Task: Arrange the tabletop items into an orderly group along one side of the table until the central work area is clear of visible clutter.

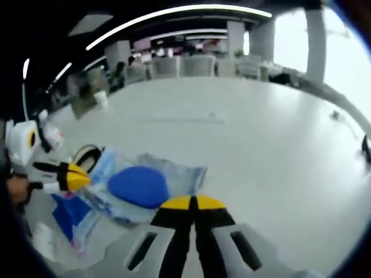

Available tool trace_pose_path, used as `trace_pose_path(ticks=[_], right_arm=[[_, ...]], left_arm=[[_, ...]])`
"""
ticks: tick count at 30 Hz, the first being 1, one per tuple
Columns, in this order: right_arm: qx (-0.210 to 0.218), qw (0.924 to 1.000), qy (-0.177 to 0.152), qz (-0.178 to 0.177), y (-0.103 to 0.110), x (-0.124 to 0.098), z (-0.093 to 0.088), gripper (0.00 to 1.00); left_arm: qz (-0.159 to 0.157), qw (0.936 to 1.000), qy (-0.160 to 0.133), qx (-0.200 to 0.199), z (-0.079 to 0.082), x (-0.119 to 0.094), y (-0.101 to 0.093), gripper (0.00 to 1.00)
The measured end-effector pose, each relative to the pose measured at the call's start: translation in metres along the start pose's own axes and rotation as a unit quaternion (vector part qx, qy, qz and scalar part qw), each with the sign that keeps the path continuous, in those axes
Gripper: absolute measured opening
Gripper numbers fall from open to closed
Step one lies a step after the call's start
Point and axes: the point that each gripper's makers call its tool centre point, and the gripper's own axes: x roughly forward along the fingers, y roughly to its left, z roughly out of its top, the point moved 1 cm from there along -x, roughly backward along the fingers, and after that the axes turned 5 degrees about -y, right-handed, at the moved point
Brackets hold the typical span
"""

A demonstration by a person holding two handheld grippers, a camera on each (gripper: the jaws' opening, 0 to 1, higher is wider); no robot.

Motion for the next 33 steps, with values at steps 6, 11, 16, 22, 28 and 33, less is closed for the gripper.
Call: trace_pose_path(ticks=[6,11,16,22,28,33], right_arm=[[0.002,1.0,0.01,0.0,-0.005,0.005,-0.005,0.0],[-0.001,0.9998,0.019,-0.002,-0.007,0.007,-0.011,0.0],[-0.001,0.9998,0.022,-0.002,-0.01,0.011,-0.013,0.0],[-0.009,0.9997,0.022,-0.001,-0.011,0.013,-0.014,0.0],[-0.013,0.9995,0.029,-0.005,-0.013,0.013,-0.017,0.0],[-0.012,0.9991,0.038,-0.012,-0.015,0.014,-0.02,0.0]], left_arm=[[-0.002,0.9999,0.006,-0.008,-0.007,0.001,-0.004,0.0],[0.003,0.9999,0.007,-0.013,-0.011,0.003,-0.004,0.01],[0.009,0.9997,0.005,-0.02,-0.011,0.005,-0.002,0.01],[0.016,0.9992,0.007,-0.037,-0.014,0.005,-0.002,0.02],[0.017,0.9992,0.004,-0.037,-0.016,0.006,0.001,0.03],[0.015,0.9997,0.003,-0.021,-0.017,0.006,0.001,0.06]])
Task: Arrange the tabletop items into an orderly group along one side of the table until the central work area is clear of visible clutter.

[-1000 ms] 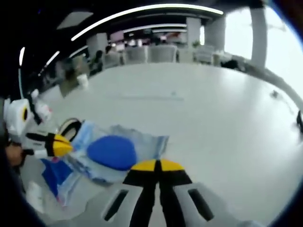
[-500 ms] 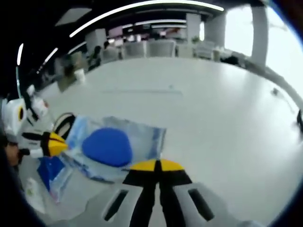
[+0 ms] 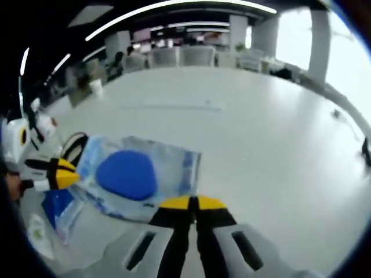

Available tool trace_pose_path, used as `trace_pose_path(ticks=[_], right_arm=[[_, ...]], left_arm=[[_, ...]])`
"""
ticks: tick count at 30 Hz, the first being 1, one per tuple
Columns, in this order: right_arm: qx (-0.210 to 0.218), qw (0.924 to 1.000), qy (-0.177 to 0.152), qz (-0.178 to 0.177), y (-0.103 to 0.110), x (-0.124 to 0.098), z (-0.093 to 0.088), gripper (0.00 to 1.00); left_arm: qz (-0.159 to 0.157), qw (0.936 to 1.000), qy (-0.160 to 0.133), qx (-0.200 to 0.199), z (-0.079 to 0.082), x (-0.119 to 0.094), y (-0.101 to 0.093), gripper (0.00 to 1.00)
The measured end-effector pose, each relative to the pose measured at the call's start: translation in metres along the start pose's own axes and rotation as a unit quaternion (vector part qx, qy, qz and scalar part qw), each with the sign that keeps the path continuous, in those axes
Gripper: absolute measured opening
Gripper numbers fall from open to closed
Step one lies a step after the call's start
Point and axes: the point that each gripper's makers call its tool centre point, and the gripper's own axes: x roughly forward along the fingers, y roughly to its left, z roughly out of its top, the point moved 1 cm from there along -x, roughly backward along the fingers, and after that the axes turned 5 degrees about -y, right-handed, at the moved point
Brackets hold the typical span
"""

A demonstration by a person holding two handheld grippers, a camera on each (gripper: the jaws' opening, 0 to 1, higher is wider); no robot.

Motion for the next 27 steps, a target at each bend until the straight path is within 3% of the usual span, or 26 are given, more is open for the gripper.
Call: trace_pose_path(ticks=[4,19,22,27], right_arm=[[0.001,1.0,0.001,-0.003,-0.002,0.0,0.0,0.01],[0.017,0.9989,-0.032,-0.031,-0.015,-0.01,0.012,0.26],[0.014,0.9976,-0.051,-0.045,-0.02,-0.015,0.021,0.3],[0.018,0.9963,-0.073,-0.041,-0.015,-0.021,0.033,0.5]], left_arm=[[0.004,1.0,0.006,-0.003,-0.004,0.0,0.001,0.19],[-0.009,0.9992,-0.035,0.015,0.013,-0.01,-0.003,0.38],[-0.004,0.9984,-0.055,0.016,0.02,-0.015,0.0,0.49],[0.001,0.9969,-0.076,0.019,0.026,-0.02,0.002,0.69]])
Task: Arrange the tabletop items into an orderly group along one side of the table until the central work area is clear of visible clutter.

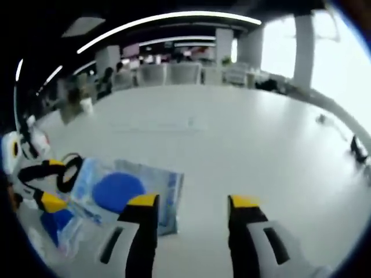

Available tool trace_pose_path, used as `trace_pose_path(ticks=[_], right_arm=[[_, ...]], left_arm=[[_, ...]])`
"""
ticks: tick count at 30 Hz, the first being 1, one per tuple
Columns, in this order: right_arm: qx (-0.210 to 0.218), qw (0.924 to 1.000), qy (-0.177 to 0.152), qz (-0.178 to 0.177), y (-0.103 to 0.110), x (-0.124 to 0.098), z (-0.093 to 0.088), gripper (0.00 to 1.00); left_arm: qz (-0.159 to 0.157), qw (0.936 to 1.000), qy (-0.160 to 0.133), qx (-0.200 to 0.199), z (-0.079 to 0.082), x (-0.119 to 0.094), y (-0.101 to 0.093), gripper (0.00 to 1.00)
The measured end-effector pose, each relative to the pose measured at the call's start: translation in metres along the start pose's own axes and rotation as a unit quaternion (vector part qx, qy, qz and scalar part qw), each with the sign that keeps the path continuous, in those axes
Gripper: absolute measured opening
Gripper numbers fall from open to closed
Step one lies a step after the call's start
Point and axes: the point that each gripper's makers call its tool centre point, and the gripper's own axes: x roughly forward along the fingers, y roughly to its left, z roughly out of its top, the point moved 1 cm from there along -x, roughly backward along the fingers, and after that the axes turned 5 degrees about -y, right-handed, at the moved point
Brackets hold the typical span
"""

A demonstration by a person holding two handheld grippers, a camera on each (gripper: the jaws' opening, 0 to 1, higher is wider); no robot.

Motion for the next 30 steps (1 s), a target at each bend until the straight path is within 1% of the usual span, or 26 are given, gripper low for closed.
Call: trace_pose_path(ticks=[3,6,8,10,11,13,15,17,18,19,21,25,30], right_arm=[[-0.001,1.0,-0.004,0.007,0.007,-0.001,0.003,0.61],[-0.006,0.9999,-0.004,0.013,0.013,-0.002,0.006,0.72],[-0.003,0.9996,-0.004,0.028,0.02,-0.004,0.008,0.74],[-0.008,0.9992,0.011,0.037,0.028,-0.005,0.006,0.76],[-0.01,0.9992,0.011,0.037,0.03,-0.006,0.006,0.77],[-0.016,0.9988,0.011,0.045,0.037,-0.007,0.007,0.81],[-0.017,0.998,0.012,0.059,0.045,-0.009,0.01,0.82],[-0.021,0.9974,0.012,0.068,0.052,-0.009,0.012,0.87],[-0.023,0.9971,0.013,0.072,0.056,-0.01,0.013,0.89],[-0.028,0.9962,0.021,0.08,0.061,-0.01,0.011,0.92],[-0.031,0.9953,0.027,0.087,0.066,-0.01,0.01,0.93],[-0.033,0.9938,0.032,0.101,0.079,-0.012,0.009,0.98],[-0.047,0.9915,0.026,0.119,0.095,-0.017,0.015,0.97]], left_arm=[[0.008,0.9999,-0.003,-0.01,0.002,-0.003,0.003,0.74],[0.014,0.9996,-0.014,-0.02,0.006,-0.008,0.004,0.8],[0.02,0.9995,-0.016,-0.021,0.008,-0.012,0.006,0.85],[0.035,0.999,-0.016,-0.023,0.009,-0.015,0.011,0.91],[0.045,0.9985,-0.022,-0.022,0.011,-0.017,0.015,0.93],[0.051,0.9977,-0.026,-0.036,0.01,-0.02,0.019,0.93],[0.059,0.9971,-0.025,-0.041,0.009,-0.023,0.023,0.96],[0.061,0.9969,-0.028,-0.041,0.01,-0.027,0.025,0.97],[0.071,0.9961,-0.031,-0.042,0.01,-0.029,0.029,0.98],[0.069,0.9963,-0.03,-0.041,0.009,-0.03,0.03,0.99],[0.072,0.9958,-0.035,-0.046,0.007,-0.034,0.034,0.99],[0.074,0.9954,-0.034,-0.05,0.003,-0.042,0.039,0.99],[0.091,0.9941,-0.029,-0.052,-0.001,-0.051,0.052,0.98]])
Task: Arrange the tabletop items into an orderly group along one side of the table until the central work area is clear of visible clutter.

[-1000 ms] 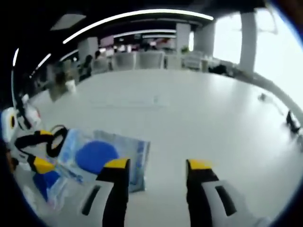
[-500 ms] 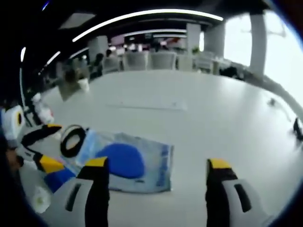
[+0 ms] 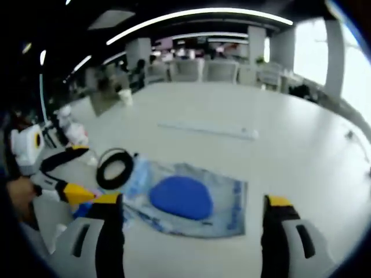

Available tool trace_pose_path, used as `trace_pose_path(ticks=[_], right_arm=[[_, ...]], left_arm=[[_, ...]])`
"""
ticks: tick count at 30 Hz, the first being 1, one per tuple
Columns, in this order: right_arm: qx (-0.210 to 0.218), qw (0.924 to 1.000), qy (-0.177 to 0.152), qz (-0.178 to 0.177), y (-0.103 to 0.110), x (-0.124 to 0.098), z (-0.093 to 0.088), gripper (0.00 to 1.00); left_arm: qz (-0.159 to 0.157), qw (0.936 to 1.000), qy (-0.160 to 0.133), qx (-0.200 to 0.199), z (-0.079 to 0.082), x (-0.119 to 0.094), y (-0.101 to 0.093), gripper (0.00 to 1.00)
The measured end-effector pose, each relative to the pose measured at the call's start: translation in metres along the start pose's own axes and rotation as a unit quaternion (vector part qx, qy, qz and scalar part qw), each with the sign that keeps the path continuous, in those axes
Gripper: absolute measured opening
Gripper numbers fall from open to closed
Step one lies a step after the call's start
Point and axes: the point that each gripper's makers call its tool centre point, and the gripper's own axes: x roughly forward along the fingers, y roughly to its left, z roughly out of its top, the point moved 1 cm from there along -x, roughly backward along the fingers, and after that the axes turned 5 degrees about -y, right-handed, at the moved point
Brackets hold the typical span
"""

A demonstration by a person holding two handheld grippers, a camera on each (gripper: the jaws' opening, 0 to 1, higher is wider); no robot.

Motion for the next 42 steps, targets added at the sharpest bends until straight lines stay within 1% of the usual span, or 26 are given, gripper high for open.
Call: trace_pose_path(ticks=[3,5,6,11,14,17,20,23,27,31,35,40,42], right_arm=[[-0.011,0.9999,-0.003,0.006,0.009,0.001,0.004,0.95],[-0.012,0.9998,-0.007,0.011,0.014,0.003,0.007,0.93],[-0.014,0.9998,-0.007,0.015,0.018,0.004,0.008,0.93],[-0.027,0.9987,-0.019,0.039,0.035,0.008,0.013,0.88],[-0.043,0.9975,-0.026,0.05,0.046,0.011,0.017,0.88],[-0.048,0.9966,-0.028,0.06,0.056,0.015,0.019,0.86],[-0.056,0.9956,-0.032,0.067,0.065,0.02,0.022,0.77],[-0.063,0.9946,-0.033,0.075,0.078,0.025,0.023,0.76],[-0.062,0.9934,-0.037,0.089,0.092,0.033,0.023,0.73],[-0.069,0.9915,-0.046,0.1,0.106,0.041,0.026,0.68],[-0.073,0.9898,-0.05,0.112,0.118,0.052,0.027,0.65],[-0.088,0.988,-0.041,0.12,0.127,0.065,0.021,0.6],[-0.094,0.9869,-0.04,0.125,0.131,0.07,0.019,0.58]], left_arm=[[0.009,0.9999,0.001,-0.011,0.0,-0.003,0.007,0.96],[0.018,0.9992,-0.007,-0.036,0.002,-0.003,0.013,0.93],[0.02,0.999,-0.006,-0.04,0.002,-0.002,0.018,0.93],[0.034,0.9983,-0.006,-0.046,0.0,-0.004,0.026,0.88],[0.042,0.9979,-0.008,-0.048,-0.002,-0.006,0.032,0.82],[0.056,0.997,-0.01,-0.054,-0.006,-0.007,0.039,0.79],[0.066,0.9963,-0.009,-0.054,-0.009,-0.01,0.044,0.72],[0.068,0.9968,-0.004,-0.042,-0.013,-0.011,0.047,0.64],[0.068,0.9963,-0.003,-0.052,-0.016,-0.01,0.051,0.6],[0.071,0.9959,-0.002,-0.055,-0.019,-0.01,0.054,0.52],[0.072,0.9948,-0.002,-0.072,-0.023,-0.007,0.058,0.47],[0.071,0.9939,-0.008,-0.084,-0.023,-0.003,0.056,0.42],[0.075,0.9935,-0.01,-0.086,-0.023,-0.002,0.057,0.37]])
